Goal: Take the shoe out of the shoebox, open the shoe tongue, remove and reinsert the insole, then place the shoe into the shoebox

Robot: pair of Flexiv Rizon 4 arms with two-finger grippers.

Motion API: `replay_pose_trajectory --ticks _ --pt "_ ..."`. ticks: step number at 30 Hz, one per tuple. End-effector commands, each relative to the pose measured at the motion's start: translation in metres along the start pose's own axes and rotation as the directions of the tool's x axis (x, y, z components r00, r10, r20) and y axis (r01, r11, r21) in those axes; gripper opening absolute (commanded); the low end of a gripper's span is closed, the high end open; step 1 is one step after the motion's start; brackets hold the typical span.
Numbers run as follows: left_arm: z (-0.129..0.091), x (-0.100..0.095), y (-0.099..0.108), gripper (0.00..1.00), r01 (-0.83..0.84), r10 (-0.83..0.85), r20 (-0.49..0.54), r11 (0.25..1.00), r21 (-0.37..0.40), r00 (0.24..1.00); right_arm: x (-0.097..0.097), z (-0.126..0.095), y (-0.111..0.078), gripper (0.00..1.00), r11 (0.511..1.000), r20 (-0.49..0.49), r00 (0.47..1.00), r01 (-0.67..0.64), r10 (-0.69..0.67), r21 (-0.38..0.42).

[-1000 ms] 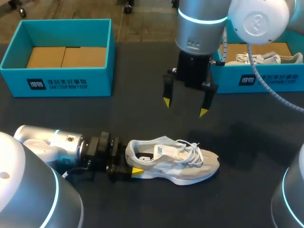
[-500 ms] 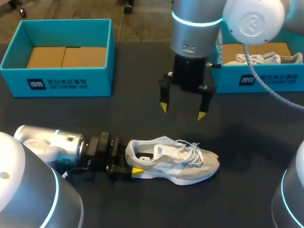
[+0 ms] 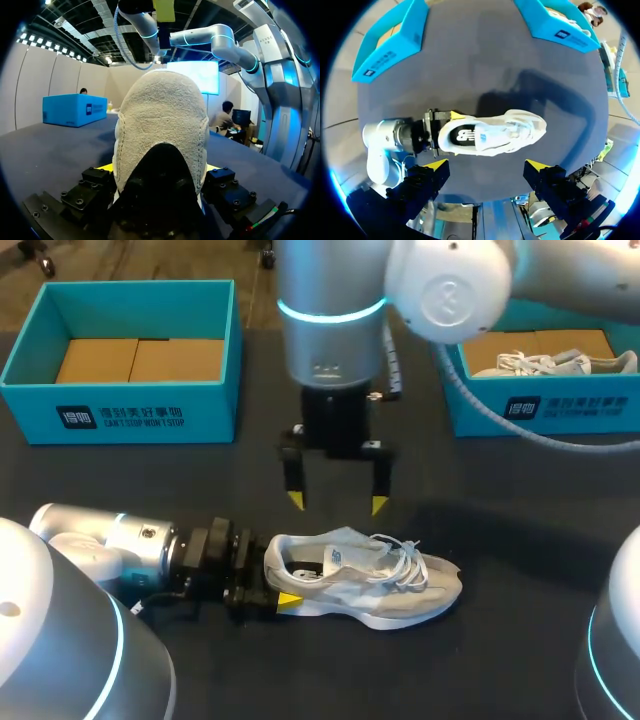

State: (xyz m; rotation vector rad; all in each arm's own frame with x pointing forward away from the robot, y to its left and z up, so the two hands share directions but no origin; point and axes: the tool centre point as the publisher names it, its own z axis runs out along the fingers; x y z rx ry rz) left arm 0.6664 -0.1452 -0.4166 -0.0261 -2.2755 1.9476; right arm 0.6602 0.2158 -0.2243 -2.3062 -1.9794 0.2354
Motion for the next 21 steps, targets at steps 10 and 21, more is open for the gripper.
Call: replay_pose_trajectory --ticks 10,21 --pt "0.002 -0.002 0.004 0.00 0.000 0.000 0.000 1.000 0.001 1.000 0.038 0.023 -0.012 1.00 0.928 0.251 0.894 -0.366 0.370 -0.067" --pt "0.002 -0.002 0.004 0.00 0.000 0.000 0.000 1.000 0.001 1.000 0.017 0.049 -0.012 1.00 0.900 0.258 0.863 -0.422 0.436 -0.110"
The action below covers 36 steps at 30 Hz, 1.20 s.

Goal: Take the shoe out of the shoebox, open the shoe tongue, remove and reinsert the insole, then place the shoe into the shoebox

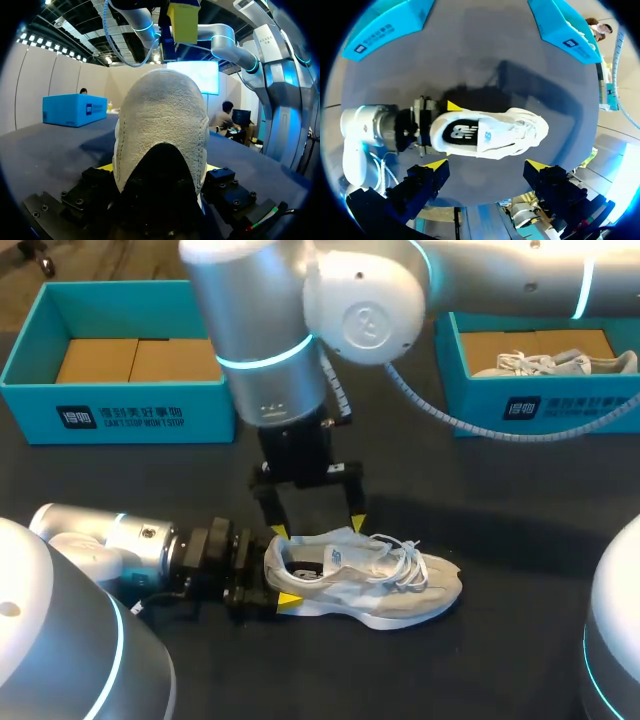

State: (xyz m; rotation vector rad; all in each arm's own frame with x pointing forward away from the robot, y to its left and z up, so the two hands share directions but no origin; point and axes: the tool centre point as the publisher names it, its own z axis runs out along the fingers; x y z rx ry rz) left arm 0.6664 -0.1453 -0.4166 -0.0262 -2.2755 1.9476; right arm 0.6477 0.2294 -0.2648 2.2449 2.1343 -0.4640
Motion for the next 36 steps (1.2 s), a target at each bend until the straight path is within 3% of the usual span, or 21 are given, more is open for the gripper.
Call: replay_pose_trajectory --ticks 1,17,36 --pt "0.002 -0.002 0.004 0.00 0.000 0.000 0.000 1.000 0.001 1.000 0.005 0.007 -0.004 1.00 0.858 0.095 0.853 -0.513 0.513 -0.032" --pt "0.002 -0.002 0.004 0.00 0.000 0.000 0.000 1.000 0.001 1.000 0.012 0.030 -0.002 1.00 0.817 0.088 0.820 -0.543 0.566 -0.196" --pt "0.002 -0.002 0.004 0.00 0.000 0.000 0.000 1.000 0.001 1.000 0.000 0.053 0.016 1.00 0.788 0.078 0.801 -0.558 0.593 -0.260"
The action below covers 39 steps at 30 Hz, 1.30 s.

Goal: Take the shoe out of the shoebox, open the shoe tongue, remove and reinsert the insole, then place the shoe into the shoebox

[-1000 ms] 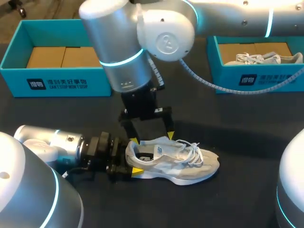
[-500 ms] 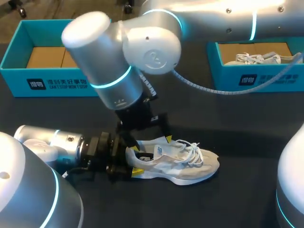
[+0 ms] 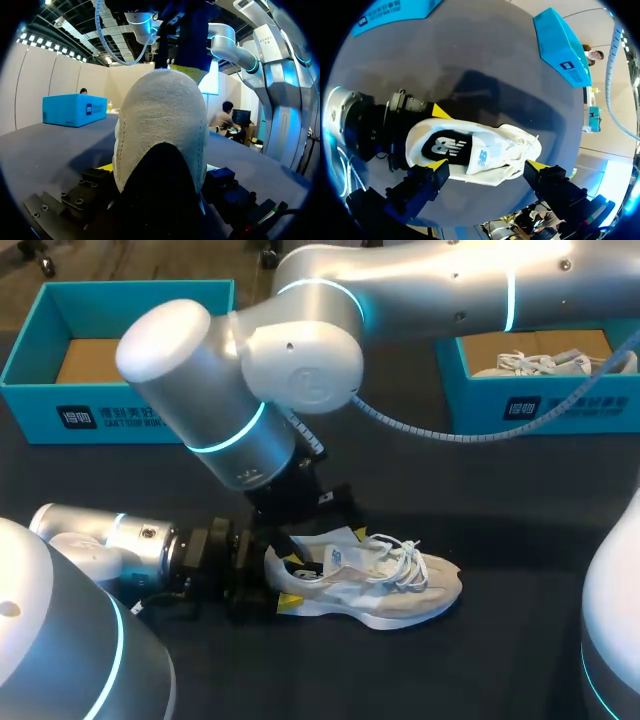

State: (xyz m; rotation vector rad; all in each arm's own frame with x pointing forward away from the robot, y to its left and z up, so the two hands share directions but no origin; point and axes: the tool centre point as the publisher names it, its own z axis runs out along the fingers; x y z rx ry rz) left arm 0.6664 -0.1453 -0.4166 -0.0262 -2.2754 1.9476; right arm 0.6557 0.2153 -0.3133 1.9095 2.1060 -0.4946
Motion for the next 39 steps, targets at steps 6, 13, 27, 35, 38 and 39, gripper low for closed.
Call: replay_pose_trajectory --ticks 6,13,27,35,38,39 --pt "0.002 -0.002 0.004 0.00 0.000 0.000 0.000 1.000 0.001 1.000 0.001 0.012 -0.003 1.00 0.736 0.008 0.736 -0.677 0.677 0.002" --pt "0.002 -0.002 0.004 0.00 0.000 0.000 0.000 1.000 0.001 1.000 -0.004 0.027 0.001 1.00 0.736 -0.015 0.736 -0.677 0.677 0.013" --pt "0.002 -0.002 0.004 0.00 0.000 0.000 0.000 1.000 0.001 1.000 -0.011 0.047 0.000 1.00 0.718 -0.050 0.717 -0.694 0.696 0.042" --pt "0.002 -0.002 0.004 0.00 0.000 0.000 0.000 1.000 0.001 1.000 -0.017 0.051 0.005 1.00 0.720 -0.062 0.717 -0.692 0.694 0.054" --pt "0.002 -0.002 0.004 0.00 0.000 0.000 0.000 1.000 0.001 1.000 -0.022 0.049 0.007 1.00 0.726 -0.058 0.723 -0.685 0.688 0.068" --pt "0.002 -0.002 0.004 0.00 0.000 0.000 0.000 1.000 0.001 1.000 -0.023 0.049 0.007 1.00 0.726 -0.056 0.724 -0.684 0.688 0.071"
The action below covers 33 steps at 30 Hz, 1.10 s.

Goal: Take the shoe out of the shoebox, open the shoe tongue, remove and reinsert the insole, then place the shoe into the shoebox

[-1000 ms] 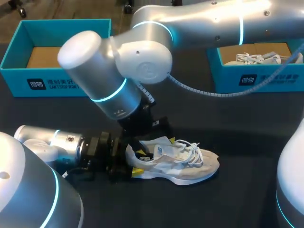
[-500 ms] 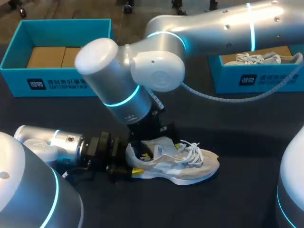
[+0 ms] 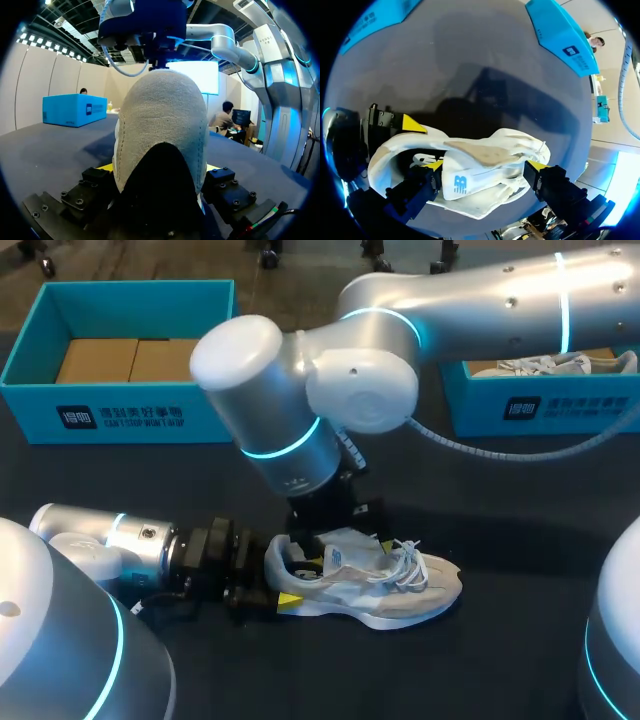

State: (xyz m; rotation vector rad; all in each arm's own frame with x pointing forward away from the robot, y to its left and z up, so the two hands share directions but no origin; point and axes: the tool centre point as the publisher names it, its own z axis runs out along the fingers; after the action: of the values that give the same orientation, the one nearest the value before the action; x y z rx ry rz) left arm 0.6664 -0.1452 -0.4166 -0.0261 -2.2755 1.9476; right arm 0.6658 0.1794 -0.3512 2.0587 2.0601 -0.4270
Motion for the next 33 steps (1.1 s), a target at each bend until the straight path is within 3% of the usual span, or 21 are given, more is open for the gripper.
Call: replay_pose_trajectory --ticks 1,14,24,26,27,28,30,32,33 --pt "0.002 -0.002 0.004 0.00 0.000 0.000 0.000 1.000 0.001 1.000 -0.008 -0.002 -0.004 1.00 0.786 -0.006 0.786 -0.618 0.618 0.007" --pt "0.002 -0.002 0.004 0.00 0.000 0.000 0.000 1.000 0.001 1.000 -0.022 -0.017 -0.010 1.00 0.760 -0.016 0.762 -0.642 0.647 0.101" --pt "0.002 -0.002 0.004 0.00 0.000 0.000 0.000 1.000 0.001 1.000 -0.022 -0.016 -0.014 1.00 0.756 -0.044 0.760 -0.636 0.648 0.154" --pt "0.002 -0.002 0.004 0.00 0.000 0.000 0.000 1.000 0.001 1.000 -0.021 -0.017 -0.013 0.84 0.759 -0.047 0.764 -0.628 0.643 0.170" --pt "0.002 -0.002 0.004 0.00 0.000 0.000 0.000 1.000 0.001 1.000 -0.020 -0.017 -0.013 0.84 0.760 -0.047 0.765 -0.627 0.642 0.172" --pt "0.002 -0.002 0.004 0.00 0.000 0.000 0.000 1.000 0.001 1.000 -0.020 -0.019 -0.012 0.71 0.763 -0.046 0.769 -0.621 0.637 0.177" --pt "0.002 -0.002 0.004 0.00 0.000 0.000 0.000 1.000 0.001 1.000 -0.020 -0.020 -0.011 0.65 0.767 -0.047 0.774 -0.615 0.632 0.182" --pt "0.002 -0.002 0.004 0.00 0.000 0.000 0.000 1.000 0.001 1.000 -0.020 -0.022 -0.010 0.46 0.772 -0.054 0.779 -0.606 0.625 0.193" --pt "0.002 -0.002 0.004 0.00 0.000 0.000 0.000 1.000 0.001 1.000 -0.019 -0.023 -0.010 0.46 0.772 -0.055 0.779 -0.605 0.624 0.194"
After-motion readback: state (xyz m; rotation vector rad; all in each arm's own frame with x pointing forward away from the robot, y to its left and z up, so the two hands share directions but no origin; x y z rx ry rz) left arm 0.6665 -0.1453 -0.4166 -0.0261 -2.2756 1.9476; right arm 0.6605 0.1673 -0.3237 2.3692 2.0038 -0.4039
